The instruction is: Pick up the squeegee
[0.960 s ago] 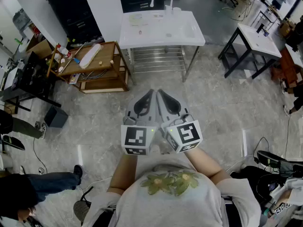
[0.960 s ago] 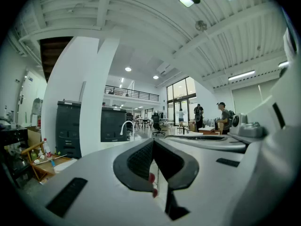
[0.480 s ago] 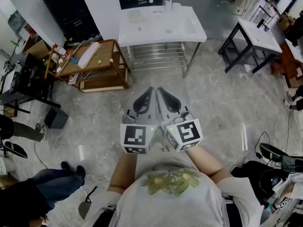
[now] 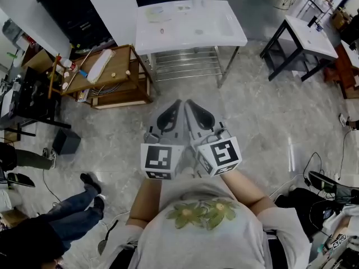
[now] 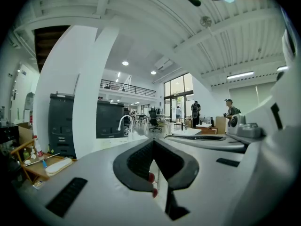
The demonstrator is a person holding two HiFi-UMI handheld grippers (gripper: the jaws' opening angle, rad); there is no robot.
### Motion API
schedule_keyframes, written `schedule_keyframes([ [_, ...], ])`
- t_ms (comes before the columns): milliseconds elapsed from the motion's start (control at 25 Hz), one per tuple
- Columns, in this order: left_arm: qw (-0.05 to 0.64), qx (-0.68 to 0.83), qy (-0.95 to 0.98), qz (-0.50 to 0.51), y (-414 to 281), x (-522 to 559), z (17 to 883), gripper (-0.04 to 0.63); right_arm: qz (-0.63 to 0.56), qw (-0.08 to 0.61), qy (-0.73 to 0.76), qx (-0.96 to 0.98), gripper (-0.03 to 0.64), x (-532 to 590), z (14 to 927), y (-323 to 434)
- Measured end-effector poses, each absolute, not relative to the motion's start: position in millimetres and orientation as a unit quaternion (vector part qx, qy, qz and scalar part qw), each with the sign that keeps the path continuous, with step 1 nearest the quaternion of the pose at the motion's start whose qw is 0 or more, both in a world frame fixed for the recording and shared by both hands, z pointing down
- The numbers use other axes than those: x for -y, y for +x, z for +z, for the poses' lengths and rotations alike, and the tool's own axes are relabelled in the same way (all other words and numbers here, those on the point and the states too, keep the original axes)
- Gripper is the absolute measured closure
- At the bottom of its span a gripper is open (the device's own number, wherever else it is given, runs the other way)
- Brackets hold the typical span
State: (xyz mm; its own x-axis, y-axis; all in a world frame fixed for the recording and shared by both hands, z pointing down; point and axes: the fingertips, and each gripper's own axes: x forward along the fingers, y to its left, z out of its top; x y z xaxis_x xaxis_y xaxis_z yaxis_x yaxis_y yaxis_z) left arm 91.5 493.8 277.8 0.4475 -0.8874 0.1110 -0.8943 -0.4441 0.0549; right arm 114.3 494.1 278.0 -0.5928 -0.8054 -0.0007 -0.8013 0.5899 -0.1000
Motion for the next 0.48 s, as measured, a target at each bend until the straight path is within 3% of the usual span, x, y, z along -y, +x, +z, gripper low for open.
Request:
schedule_keyframes([
  [480,0.053,0.550,0.833,0.041,83.2,-332.1,275.7,0.589,-0.054,0.023,-0.419,-0.906,0.594,-332.5,277.3,105.8],
])
